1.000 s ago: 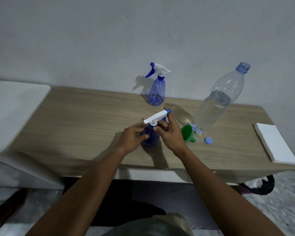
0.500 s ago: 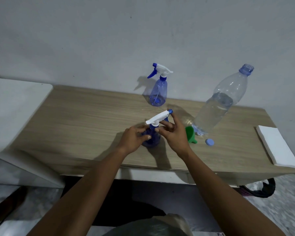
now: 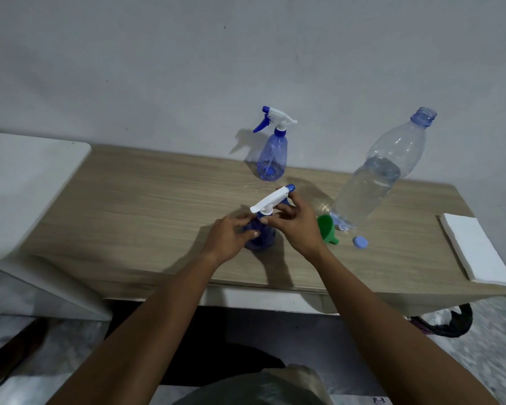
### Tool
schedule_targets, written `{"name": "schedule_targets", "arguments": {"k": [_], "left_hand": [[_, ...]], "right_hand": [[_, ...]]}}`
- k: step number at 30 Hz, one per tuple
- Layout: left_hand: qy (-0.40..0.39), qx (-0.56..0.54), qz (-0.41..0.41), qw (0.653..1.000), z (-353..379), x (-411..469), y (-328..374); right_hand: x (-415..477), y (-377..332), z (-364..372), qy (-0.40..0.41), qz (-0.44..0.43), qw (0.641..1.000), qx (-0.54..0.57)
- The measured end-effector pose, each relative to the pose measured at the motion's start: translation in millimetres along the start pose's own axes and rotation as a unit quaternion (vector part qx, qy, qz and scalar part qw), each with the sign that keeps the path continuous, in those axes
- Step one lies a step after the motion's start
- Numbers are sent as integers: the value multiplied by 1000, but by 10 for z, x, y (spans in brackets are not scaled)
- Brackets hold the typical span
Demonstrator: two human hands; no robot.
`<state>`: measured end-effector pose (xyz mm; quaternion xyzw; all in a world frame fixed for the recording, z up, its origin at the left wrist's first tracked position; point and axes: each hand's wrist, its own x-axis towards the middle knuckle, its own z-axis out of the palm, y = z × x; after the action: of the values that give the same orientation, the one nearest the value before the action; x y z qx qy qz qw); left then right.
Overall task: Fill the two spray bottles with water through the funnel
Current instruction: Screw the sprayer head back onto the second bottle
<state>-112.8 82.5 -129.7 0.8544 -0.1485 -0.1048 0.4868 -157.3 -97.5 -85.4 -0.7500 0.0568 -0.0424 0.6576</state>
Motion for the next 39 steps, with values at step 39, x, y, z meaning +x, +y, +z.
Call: {"name": "schedule_targets", "arguments": {"k": [39], "left_hand": [[-49,-48,-23,997,89,-164,118]], "right_hand": [[-120,184,68,72,-5,990,-125]]}}
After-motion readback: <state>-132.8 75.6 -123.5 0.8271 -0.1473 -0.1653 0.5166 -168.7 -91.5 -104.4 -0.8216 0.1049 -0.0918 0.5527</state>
